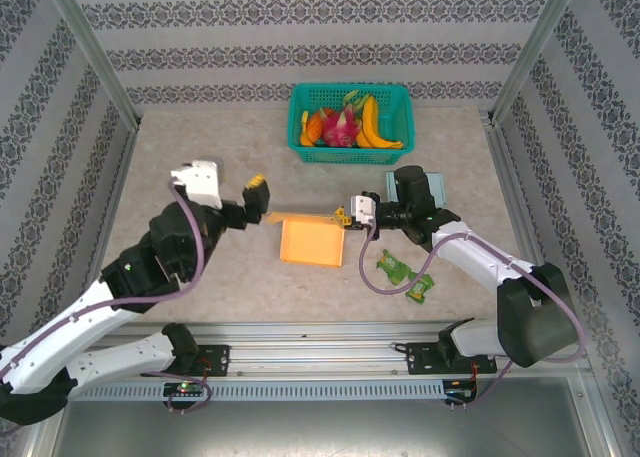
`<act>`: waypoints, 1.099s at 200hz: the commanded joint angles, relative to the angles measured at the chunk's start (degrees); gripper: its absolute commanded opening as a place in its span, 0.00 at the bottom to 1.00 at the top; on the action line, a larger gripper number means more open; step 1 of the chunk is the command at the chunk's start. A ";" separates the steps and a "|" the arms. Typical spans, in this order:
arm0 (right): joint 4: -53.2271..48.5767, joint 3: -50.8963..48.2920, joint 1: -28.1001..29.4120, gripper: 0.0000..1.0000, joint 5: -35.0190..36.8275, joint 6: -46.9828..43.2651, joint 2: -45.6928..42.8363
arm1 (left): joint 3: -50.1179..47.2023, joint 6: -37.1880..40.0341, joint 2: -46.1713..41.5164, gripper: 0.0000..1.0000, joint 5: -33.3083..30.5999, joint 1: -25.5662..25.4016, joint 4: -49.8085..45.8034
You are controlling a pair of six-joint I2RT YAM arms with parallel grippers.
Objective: Fold the paper box
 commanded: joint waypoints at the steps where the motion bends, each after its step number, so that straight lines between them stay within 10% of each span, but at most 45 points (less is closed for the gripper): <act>1: 3.82 -1.11 -0.31 0.00 -1.89 0.77 0.49 | 4.69 -15.04 3.85 1.00 -1.56 4.93 -17.10; 57: 8.45 -3.10 0.80 0.00 -2.50 2.91 1.44 | 3.74 -26.05 10.33 1.00 17.95 21.65 -19.64; 220: 16.22 -3.27 4.84 0.00 -0.96 5.18 8.27 | -9.70 -43.09 19.08 1.00 39.19 23.19 -4.71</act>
